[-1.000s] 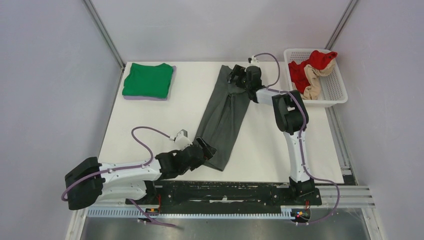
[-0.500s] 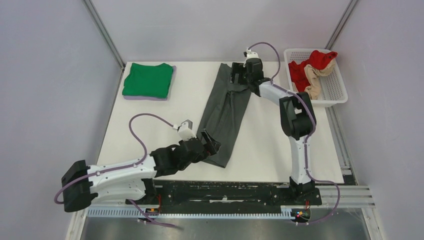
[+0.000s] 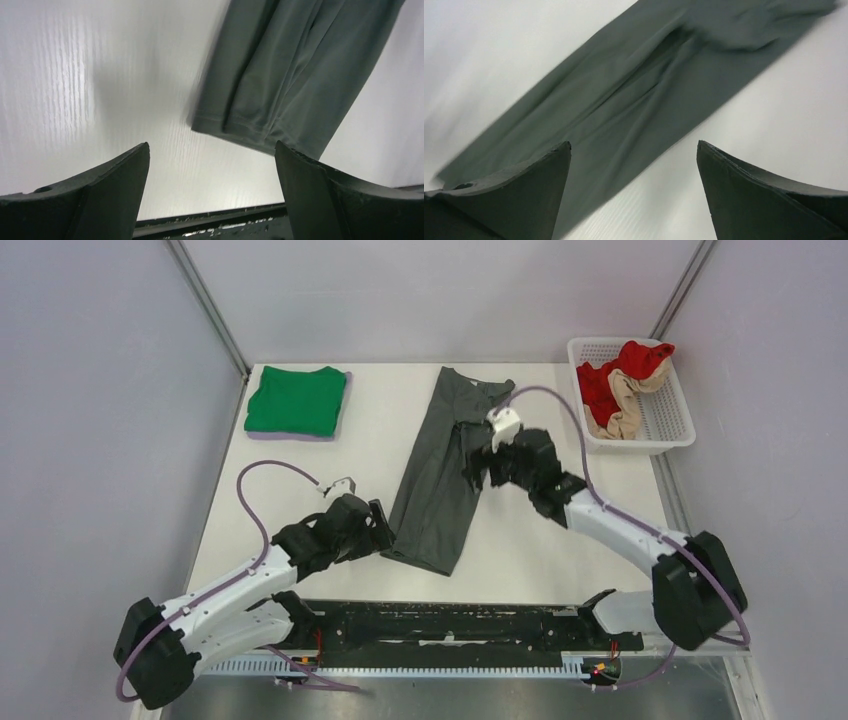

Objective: Fold and stack the t-shirts
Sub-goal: Rotate the tshirt 80 degrees, then grab the bottom of the folded rectangular tshirt with both arms

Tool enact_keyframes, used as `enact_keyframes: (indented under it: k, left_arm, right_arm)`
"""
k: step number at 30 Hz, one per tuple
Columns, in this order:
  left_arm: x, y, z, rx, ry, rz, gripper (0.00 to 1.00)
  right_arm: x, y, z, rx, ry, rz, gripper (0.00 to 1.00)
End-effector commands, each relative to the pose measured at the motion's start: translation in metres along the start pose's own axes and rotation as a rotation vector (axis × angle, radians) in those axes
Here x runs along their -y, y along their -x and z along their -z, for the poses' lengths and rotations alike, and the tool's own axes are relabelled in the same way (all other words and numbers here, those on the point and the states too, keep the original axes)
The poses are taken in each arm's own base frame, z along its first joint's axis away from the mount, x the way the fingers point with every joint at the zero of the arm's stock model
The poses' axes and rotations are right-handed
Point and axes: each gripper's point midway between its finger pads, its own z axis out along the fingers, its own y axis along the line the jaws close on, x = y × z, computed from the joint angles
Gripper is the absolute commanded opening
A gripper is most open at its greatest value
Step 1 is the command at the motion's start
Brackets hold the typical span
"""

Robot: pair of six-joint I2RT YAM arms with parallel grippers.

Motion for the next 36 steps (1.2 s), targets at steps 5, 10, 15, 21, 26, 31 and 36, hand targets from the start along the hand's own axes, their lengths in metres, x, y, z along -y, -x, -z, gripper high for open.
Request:
enact_keyframes:
  k: [5,10,15,21,26,31,36]
  left_arm:
    - [-0.001,-0.022,-0.022,-0.172,-0.085,-0.072,0.87]
    - [-0.011,-0.027,-0.037,-0.192,-0.029,-0.054,0.73]
    - [-0.018,-0.029,-0.044,-0.193,0.002,-0.042,0.67]
    - [-0.027,-0.028,-0.053,-0.186,0.046,-0.042,0.61]
    - [-0.026,-0.030,-0.060,-0.192,0.045,-0.033,0.58]
    - [-0.028,-0.041,-0.065,-0.236,0.045,-0.039,0.46]
    - [-0.030,-0.042,-0.064,-0.236,0.043,-0.052,0.28]
  right_arm:
    - [-0.121,-0.092,0.079,-0.027,0.468,0.062,0.98]
    - [-0.143,-0.131,0.093,-0.117,0.470,0.134,0.98]
    - [-0.169,-0.149,0.097,-0.155,0.498,0.269,0.92]
    - [-0.187,-0.166,0.092,-0.168,0.518,0.405,0.84]
    - [-0.202,-0.169,0.088,-0.155,0.551,0.440,0.80]
    - [-0.202,-0.170,0.082,-0.149,0.526,0.461,0.74]
    - [-0.211,-0.178,0.085,-0.153,0.548,0.508,0.67]
